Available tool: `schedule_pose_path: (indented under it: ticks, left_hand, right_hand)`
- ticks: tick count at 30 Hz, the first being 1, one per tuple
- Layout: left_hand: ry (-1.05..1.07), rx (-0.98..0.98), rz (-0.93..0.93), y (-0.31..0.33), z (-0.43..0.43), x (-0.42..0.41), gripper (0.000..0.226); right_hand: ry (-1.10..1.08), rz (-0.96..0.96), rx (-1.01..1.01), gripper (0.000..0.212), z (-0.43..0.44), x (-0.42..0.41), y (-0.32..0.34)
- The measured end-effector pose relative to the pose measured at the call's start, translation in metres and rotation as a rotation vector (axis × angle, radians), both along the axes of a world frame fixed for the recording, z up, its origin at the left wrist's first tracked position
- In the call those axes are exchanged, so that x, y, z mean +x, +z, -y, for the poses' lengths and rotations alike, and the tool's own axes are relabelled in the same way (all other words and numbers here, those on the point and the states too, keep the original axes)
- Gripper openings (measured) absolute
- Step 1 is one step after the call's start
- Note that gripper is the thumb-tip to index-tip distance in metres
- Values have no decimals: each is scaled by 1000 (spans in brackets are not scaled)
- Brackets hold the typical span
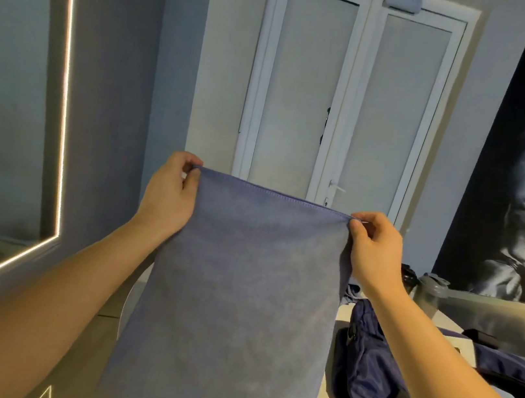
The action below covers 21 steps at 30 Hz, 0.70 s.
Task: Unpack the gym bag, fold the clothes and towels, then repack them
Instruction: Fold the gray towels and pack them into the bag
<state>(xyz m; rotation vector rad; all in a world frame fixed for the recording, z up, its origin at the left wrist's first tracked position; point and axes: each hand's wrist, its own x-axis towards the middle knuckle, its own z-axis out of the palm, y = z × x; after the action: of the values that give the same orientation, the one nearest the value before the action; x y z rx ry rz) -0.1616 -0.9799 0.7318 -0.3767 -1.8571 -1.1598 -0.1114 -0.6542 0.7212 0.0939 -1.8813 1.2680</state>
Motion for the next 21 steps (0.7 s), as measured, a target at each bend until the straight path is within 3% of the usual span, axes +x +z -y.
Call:
schedule_pose_path:
  ticks: [10, 21]
  left_hand:
    - [-1, -108, 575, -159, 5, -102, 9]
    - [39, -108, 708, -228, -9, -179, 9]
  right_hand:
    - [-40, 477, 223, 8, -7, -94, -132]
    - [-100, 638, 194, 7, 2, -166, -205]
